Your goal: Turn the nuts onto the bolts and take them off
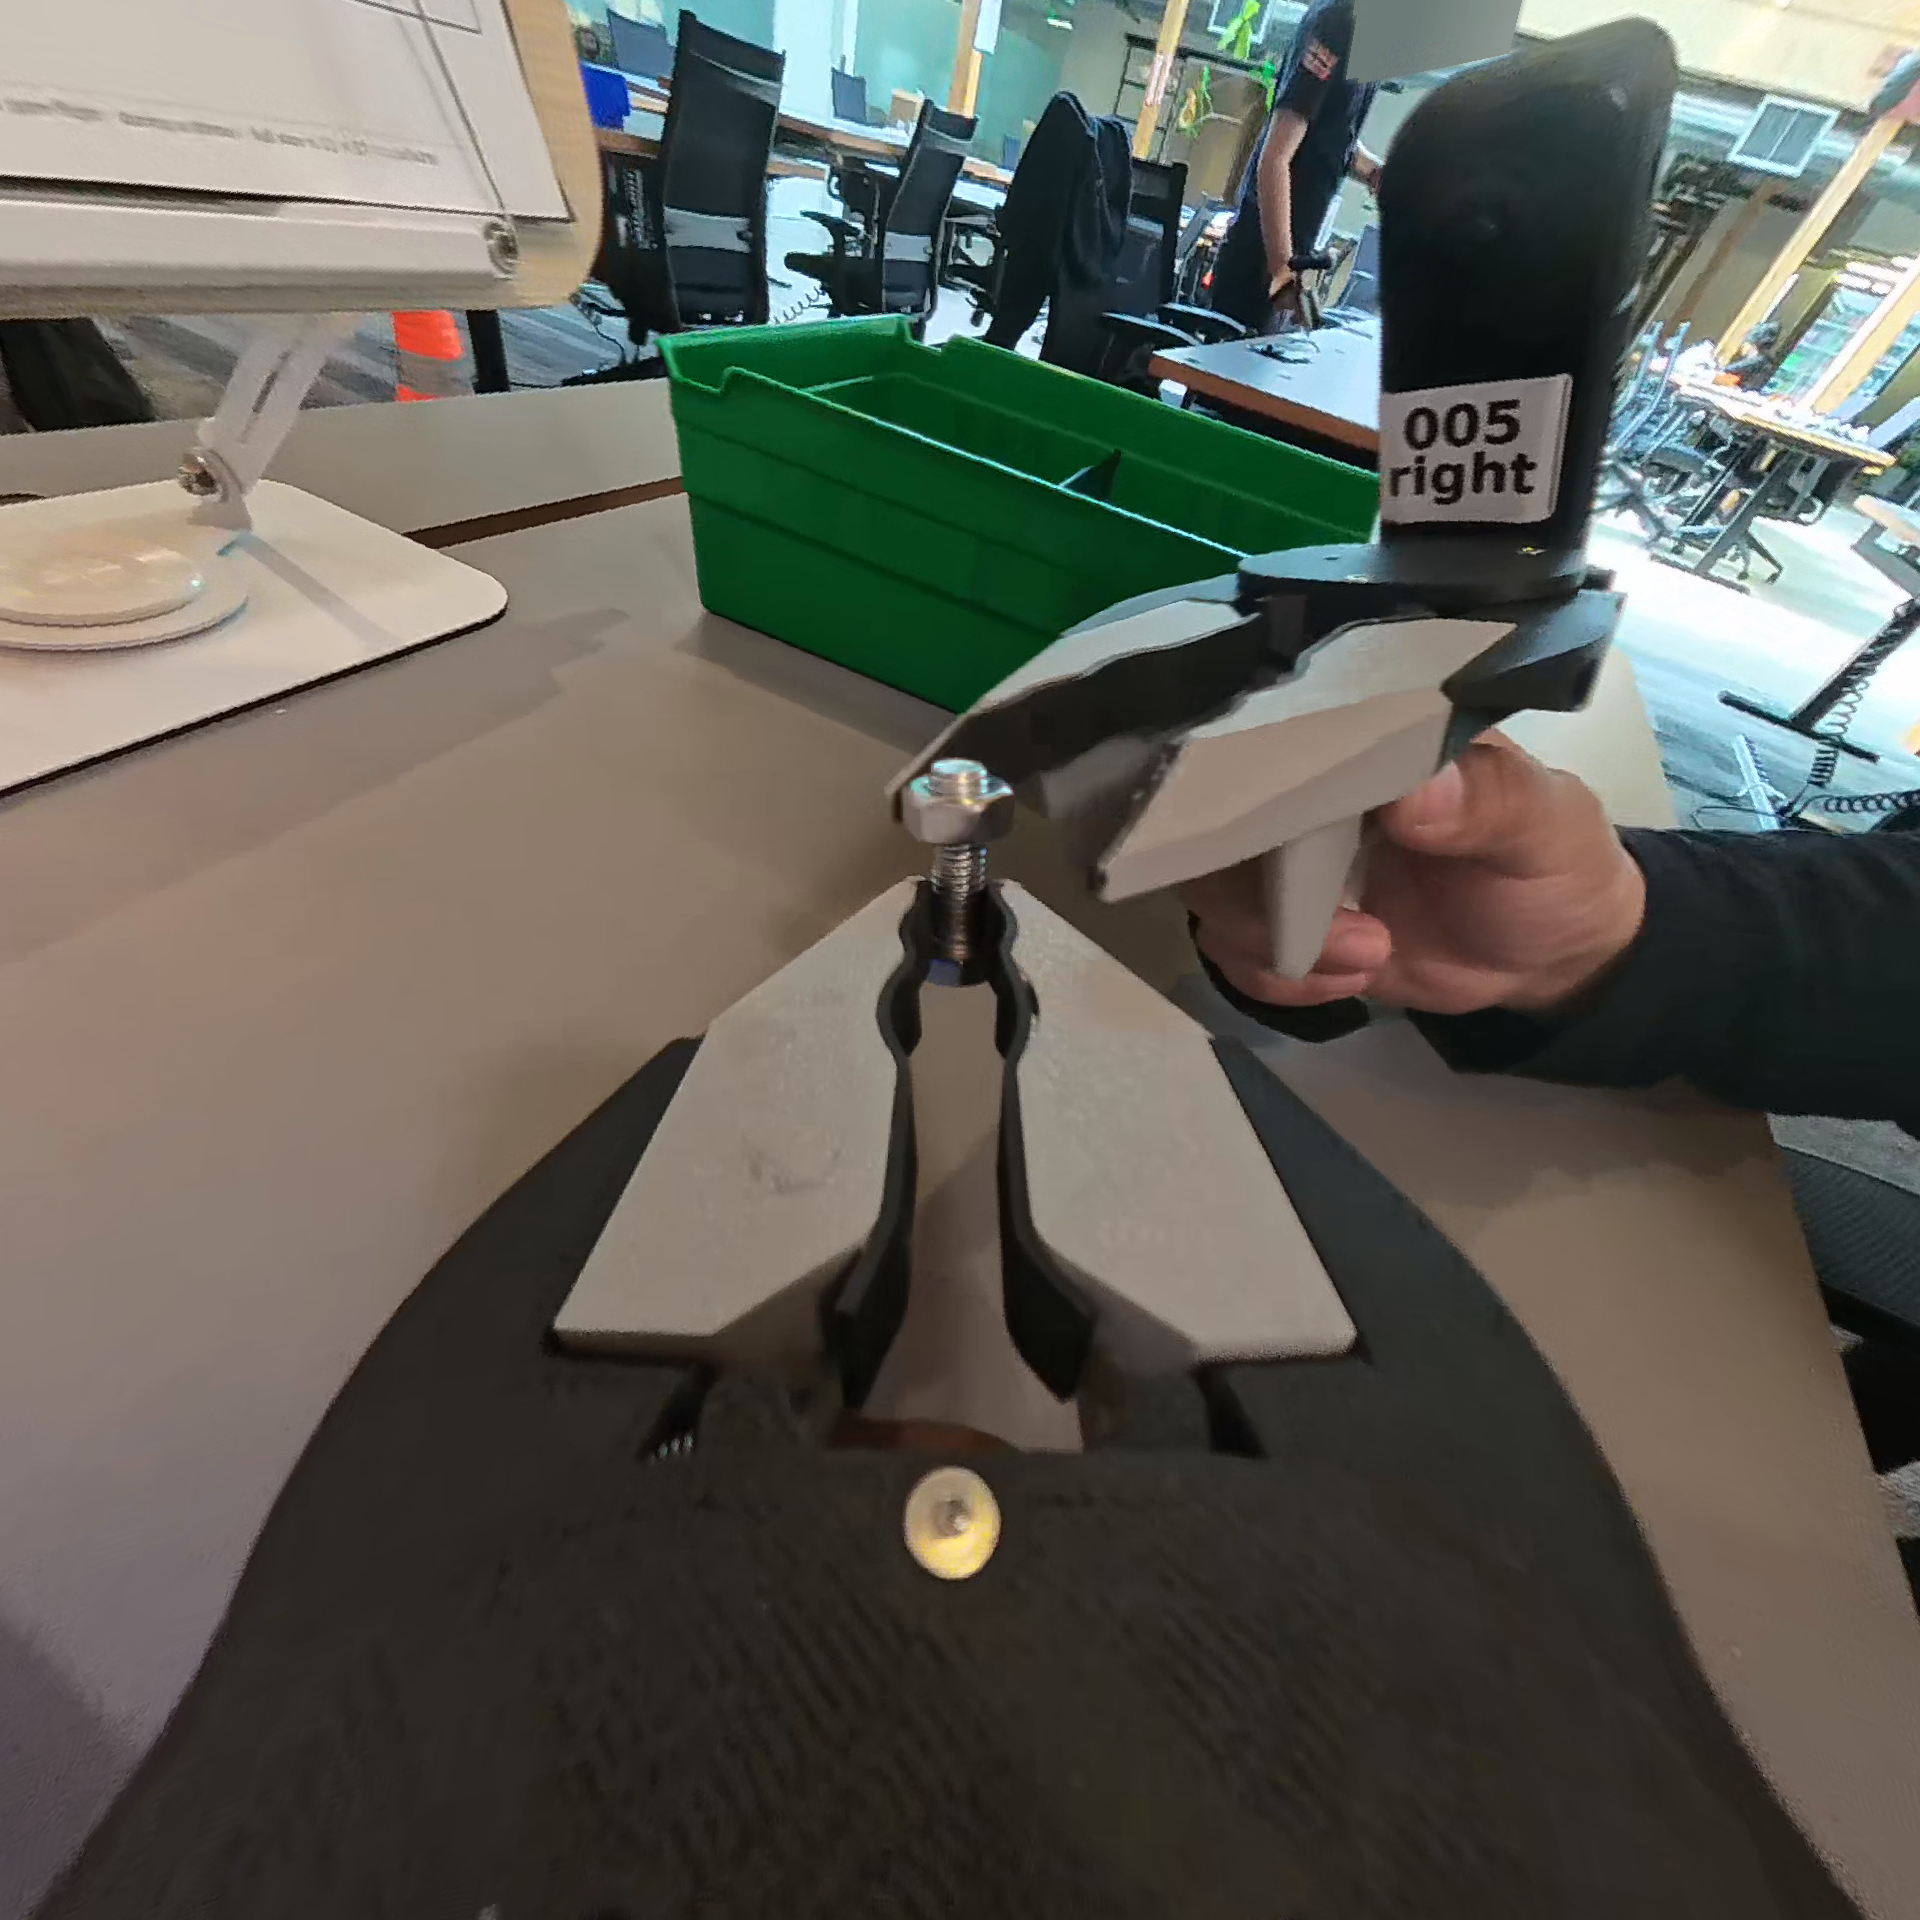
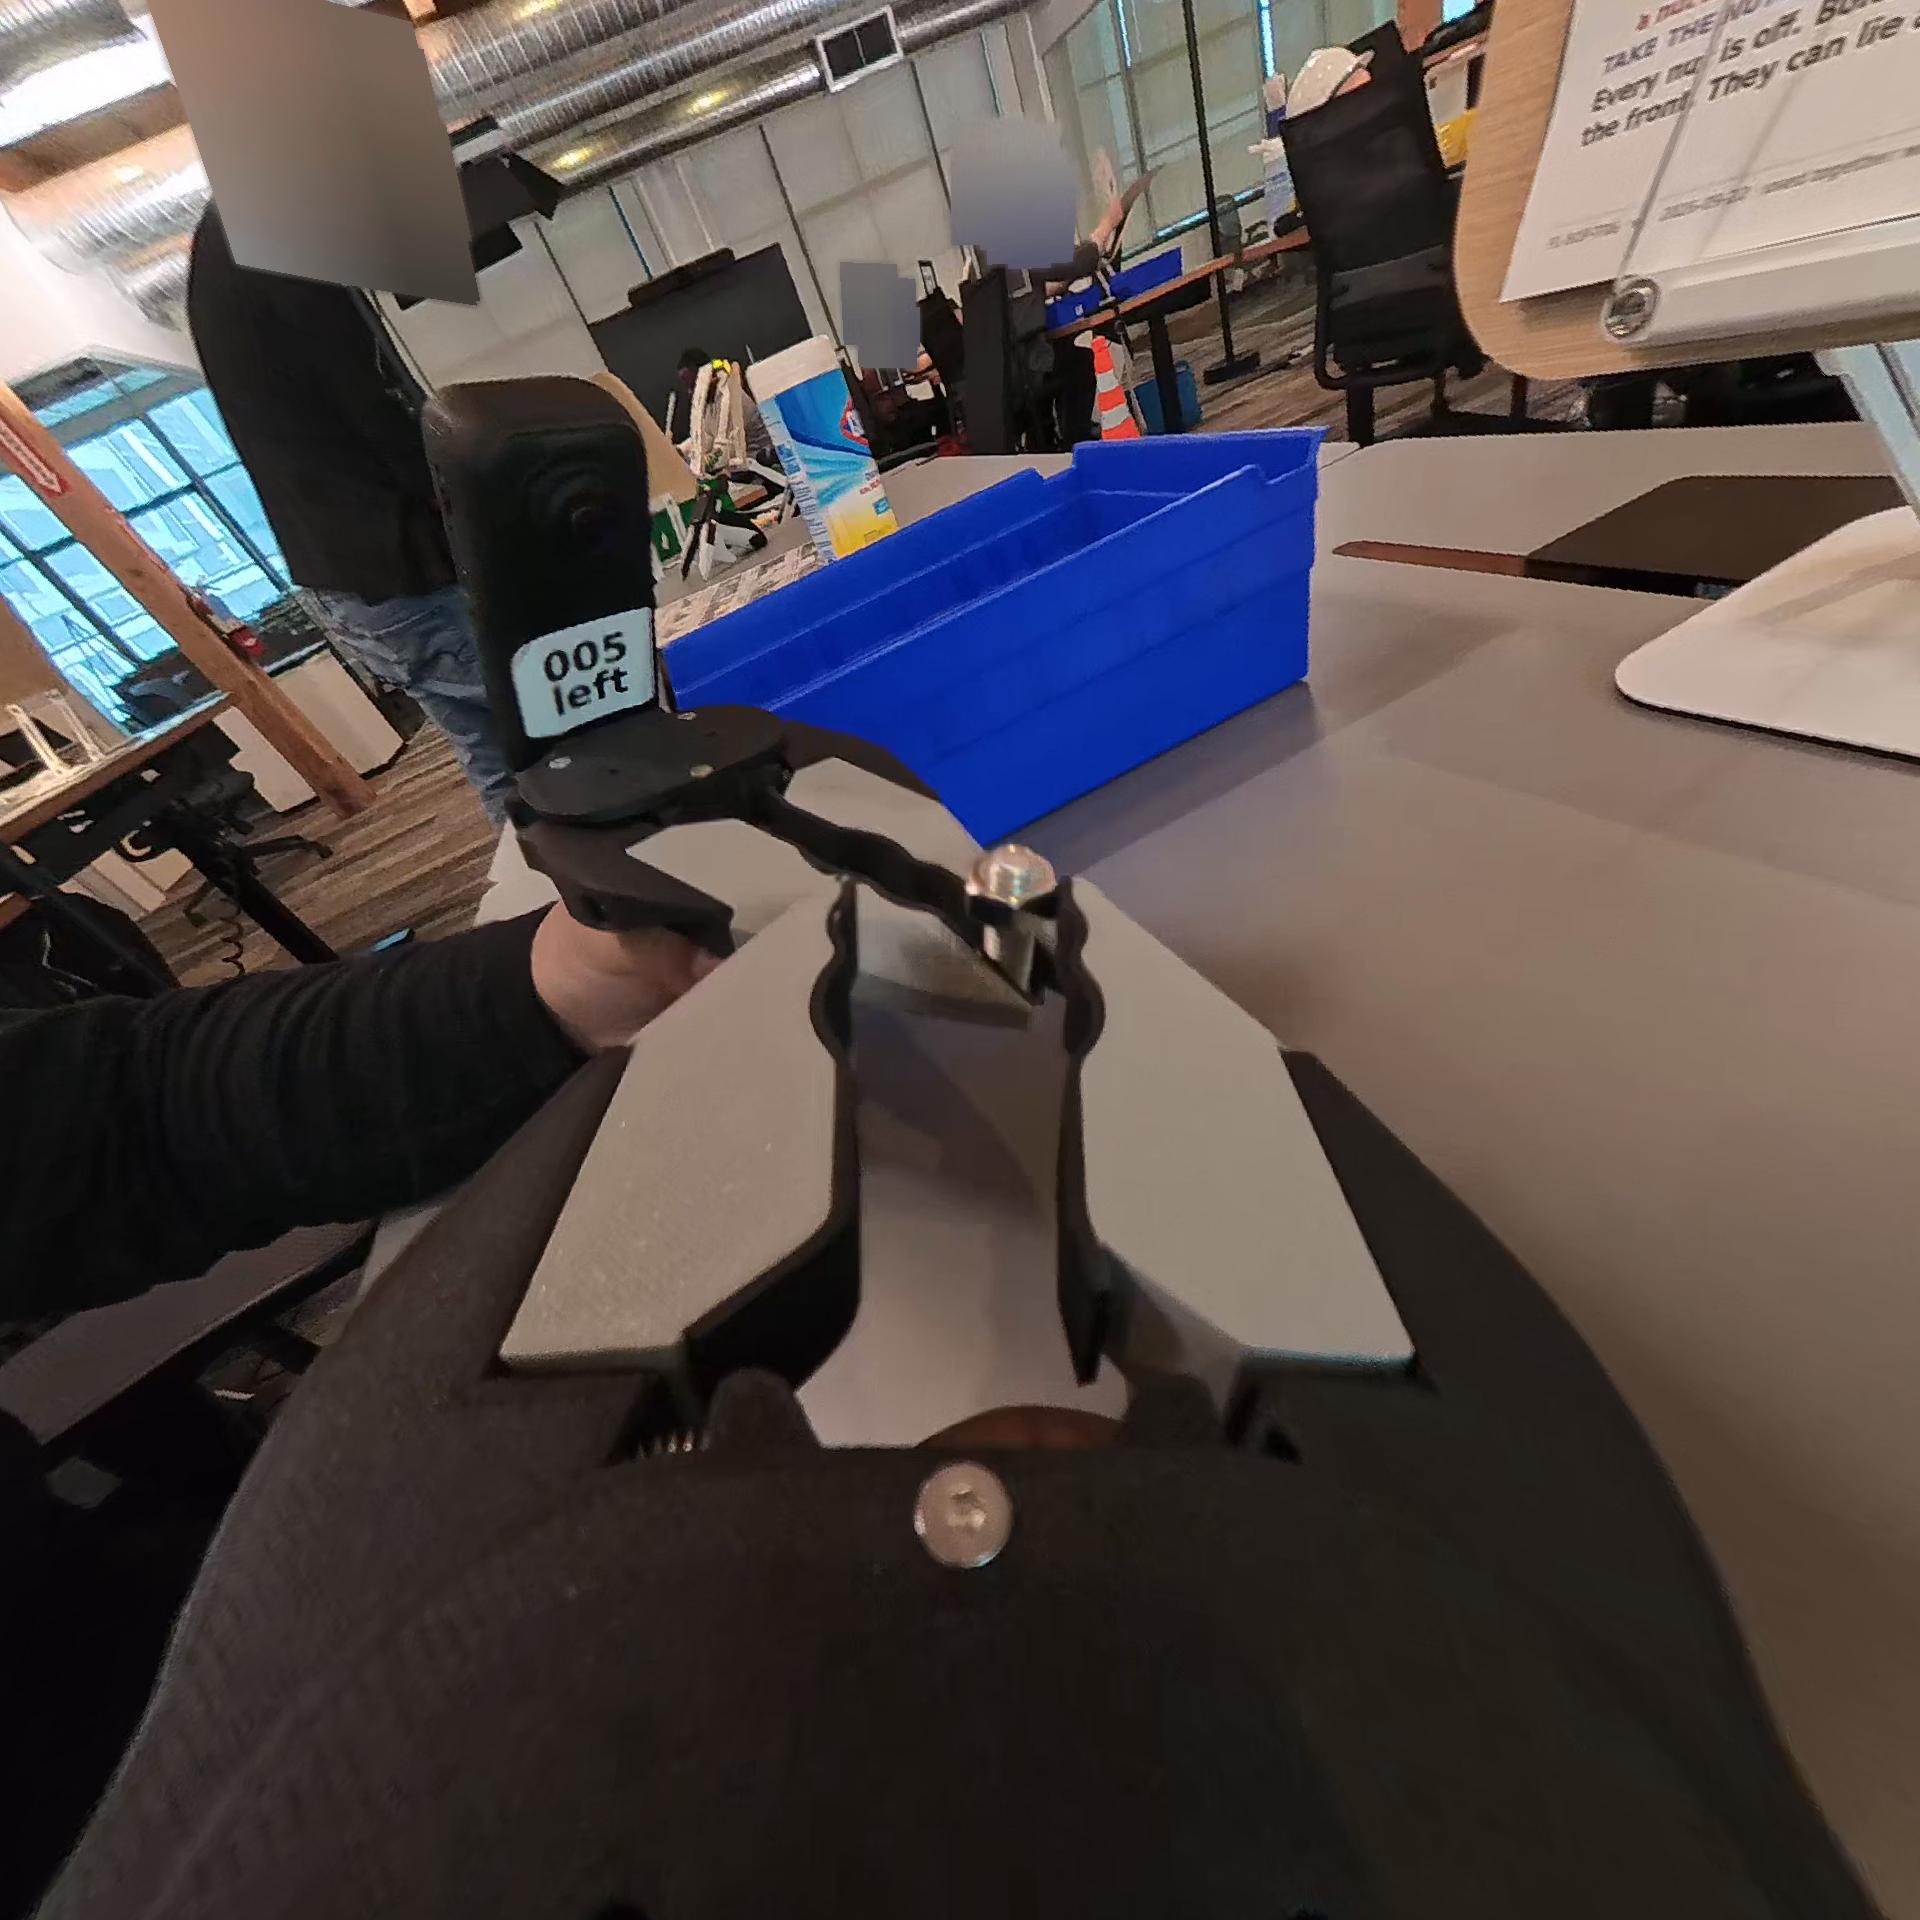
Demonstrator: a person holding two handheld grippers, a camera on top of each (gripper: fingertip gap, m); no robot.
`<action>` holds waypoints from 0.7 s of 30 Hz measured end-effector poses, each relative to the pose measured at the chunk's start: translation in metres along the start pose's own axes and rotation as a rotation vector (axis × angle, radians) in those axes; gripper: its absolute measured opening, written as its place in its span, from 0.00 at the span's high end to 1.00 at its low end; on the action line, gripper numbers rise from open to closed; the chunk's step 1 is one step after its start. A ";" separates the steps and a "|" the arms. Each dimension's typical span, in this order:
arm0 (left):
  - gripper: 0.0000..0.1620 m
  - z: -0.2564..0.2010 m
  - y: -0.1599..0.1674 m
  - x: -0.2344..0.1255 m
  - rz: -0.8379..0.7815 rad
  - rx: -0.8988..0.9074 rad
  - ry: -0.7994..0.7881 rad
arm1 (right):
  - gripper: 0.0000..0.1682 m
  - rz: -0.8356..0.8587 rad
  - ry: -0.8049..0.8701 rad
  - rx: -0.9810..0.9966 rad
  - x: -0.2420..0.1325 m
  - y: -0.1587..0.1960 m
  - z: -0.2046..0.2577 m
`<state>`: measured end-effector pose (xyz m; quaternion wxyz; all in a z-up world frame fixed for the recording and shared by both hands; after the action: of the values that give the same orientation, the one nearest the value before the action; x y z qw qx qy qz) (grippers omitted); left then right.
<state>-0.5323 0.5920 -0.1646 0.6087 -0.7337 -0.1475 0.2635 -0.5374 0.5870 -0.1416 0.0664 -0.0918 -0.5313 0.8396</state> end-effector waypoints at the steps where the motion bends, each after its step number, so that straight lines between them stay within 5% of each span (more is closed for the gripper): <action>1: 0.96 -0.003 0.000 0.001 0.000 0.006 0.004 | 0.75 -0.006 -0.016 0.001 0.002 0.000 0.003; 8: 0.96 -0.001 -0.005 0.001 -0.019 0.025 -0.034 | 0.72 -0.028 0.016 0.002 0.003 -0.002 0.001; 13: 0.96 0.014 -0.006 -0.006 -0.024 0.034 -0.089 | 0.87 -0.056 0.026 0.018 -0.007 -0.009 -0.005; 21: 0.96 -0.013 -0.002 0.008 0.001 0.072 -0.018 | 0.81 -0.026 0.030 0.001 0.006 -0.003 0.000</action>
<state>-0.5184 0.5863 -0.1631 0.6333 -0.7089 -0.1431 0.2754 -0.5430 0.5897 -0.1395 0.0854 -0.0975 -0.5310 0.8374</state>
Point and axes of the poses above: each gripper's, where its closed fingertips meet, x out along the fingers, y out of its underside, z = x × y across the jaws, the point moved 1 cm from there along -x, back along the fingers, and after that the axes turned 5 degrees about x, right-handed, at the moved point
